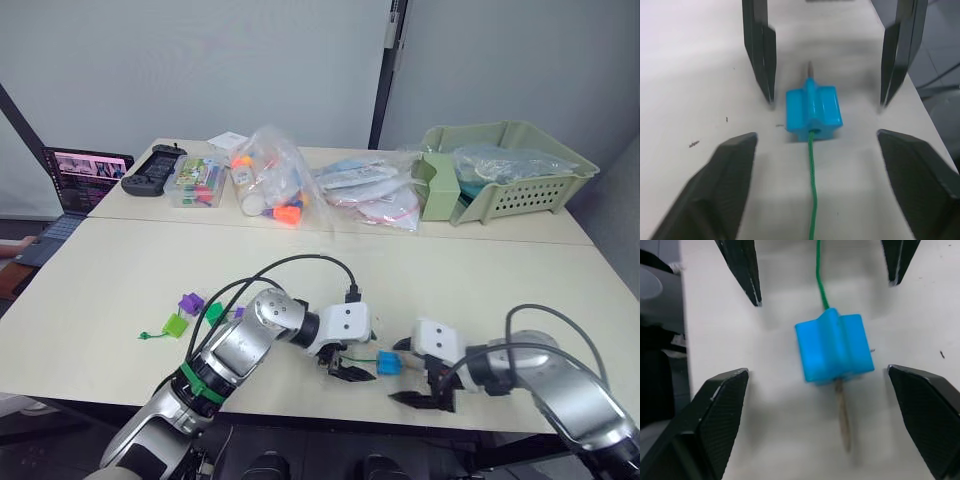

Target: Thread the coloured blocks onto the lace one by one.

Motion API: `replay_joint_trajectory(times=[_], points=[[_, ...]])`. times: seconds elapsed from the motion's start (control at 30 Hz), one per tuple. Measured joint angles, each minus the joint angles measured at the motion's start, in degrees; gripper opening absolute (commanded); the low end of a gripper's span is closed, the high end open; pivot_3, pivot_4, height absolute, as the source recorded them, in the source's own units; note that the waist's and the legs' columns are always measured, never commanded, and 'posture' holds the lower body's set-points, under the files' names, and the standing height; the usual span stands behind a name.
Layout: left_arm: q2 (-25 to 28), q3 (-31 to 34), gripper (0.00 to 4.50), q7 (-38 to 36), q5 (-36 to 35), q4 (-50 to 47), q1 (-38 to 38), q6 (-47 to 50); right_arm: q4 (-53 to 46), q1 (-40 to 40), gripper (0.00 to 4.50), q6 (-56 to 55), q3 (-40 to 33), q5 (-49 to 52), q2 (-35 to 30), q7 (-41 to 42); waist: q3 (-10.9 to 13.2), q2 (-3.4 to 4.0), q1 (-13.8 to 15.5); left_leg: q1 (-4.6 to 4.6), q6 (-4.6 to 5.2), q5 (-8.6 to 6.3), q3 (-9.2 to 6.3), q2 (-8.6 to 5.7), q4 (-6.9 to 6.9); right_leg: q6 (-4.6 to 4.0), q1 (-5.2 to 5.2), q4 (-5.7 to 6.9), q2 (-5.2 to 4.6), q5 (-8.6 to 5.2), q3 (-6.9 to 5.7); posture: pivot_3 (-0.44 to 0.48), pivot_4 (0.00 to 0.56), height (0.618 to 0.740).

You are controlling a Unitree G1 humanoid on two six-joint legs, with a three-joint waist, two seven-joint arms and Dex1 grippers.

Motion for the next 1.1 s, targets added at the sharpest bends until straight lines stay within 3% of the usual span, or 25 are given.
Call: replay_joint_trajectory(times=[0.33,0.67,0.8,0.9,1.1], points=[[-5.39,-3.54,4.42,3.87,3.55,2.81,-0.81,0.64,2.88,2.67,4.5,-4.02,-1.46,-0.79,-1.46,-1.16,0.01,-0.01,-0.07,0.0,0.0,0.0,0.0,-0.02,0.01,0.35,-0.01,0.01,0.01,-0.21,0.02,0.0,0.15,0.74],[-5.6,-3.99,1.37,3.93,3.52,3.92,-0.86,0.59,4.9,1.58,4.5,-4.69,0.22,-0.99,-1.37,-2.15,0.01,-0.01,0.0,-0.01,0.0,0.0,-0.01,-0.06,0.01,0.33,0.01,0.01,-0.03,-0.19,0.02,0.0,0.15,0.74],[-5.68,-4.01,1.36,3.95,3.54,4.01,-0.88,0.38,5.77,0.9,4.5,-5.47,0.82,-1.24,-1.37,-2.04,0.01,-0.01,0.0,-0.01,0.0,0.0,-0.01,-0.06,0.01,0.33,0.01,0.01,-0.04,-0.19,0.02,0.0,0.15,0.74],[-5.73,-4.07,1.36,4.04,3.57,4.21,-0.88,-0.13,6.86,0.59,3.76,-6.72,1.24,-1.14,-1.37,-1.53,0.01,-0.01,-0.01,0.01,0.0,0.0,-0.01,-0.06,0.01,0.32,0.02,0.01,-0.03,-0.19,0.02,0.0,0.15,0.74],[-5.77,-4.19,1.36,3.9,3.57,4.39,-1.02,-0.41,7.71,0.45,1.75,-8.47,1.97,-0.96,-1.37,-0.36,0.01,-0.01,-0.02,0.02,0.0,0.0,-0.01,-0.06,0.01,0.32,0.03,0.01,-0.03,-0.19,0.02,0.0,0.15,0.74]])
